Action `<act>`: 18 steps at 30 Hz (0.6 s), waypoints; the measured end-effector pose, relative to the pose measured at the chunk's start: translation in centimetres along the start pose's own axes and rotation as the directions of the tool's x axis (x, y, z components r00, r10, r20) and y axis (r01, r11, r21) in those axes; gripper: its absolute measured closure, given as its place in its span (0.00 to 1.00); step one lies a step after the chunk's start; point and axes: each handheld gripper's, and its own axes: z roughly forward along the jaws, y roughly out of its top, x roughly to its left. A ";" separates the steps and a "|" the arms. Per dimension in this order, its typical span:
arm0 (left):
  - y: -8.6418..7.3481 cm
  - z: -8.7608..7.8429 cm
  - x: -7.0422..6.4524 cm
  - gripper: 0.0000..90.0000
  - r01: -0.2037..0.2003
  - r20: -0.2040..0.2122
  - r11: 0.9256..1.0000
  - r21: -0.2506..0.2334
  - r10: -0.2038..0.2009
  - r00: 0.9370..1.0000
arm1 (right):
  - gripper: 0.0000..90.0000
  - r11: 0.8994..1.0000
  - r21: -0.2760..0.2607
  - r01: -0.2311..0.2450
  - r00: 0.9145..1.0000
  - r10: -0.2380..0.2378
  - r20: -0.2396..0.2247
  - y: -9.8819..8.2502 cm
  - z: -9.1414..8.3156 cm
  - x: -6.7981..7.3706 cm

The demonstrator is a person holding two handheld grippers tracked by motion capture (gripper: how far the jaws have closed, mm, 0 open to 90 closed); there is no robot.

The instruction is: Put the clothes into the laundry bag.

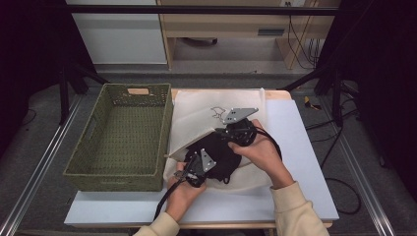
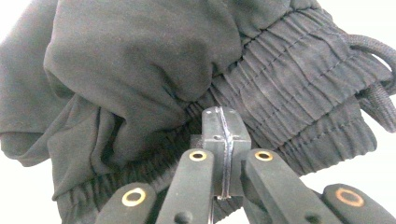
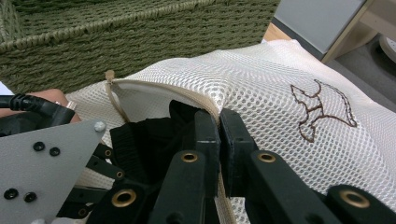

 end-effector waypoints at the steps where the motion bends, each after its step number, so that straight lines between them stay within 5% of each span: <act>1: 0.0 0.0 0.0 1.00 -0.001 -0.002 1.000 -0.002 0.001 1.000 | 0.97 1.000 0.001 0.002 1.000 -0.002 -0.002 0.0 0.0 0.0; 18: 0.3 0.7 0.0 1.00 -0.029 -0.027 1.000 -0.004 0.029 0.999 | 0.97 1.000 0.007 -0.002 1.000 0.002 -0.001 0.0 0.2 -0.2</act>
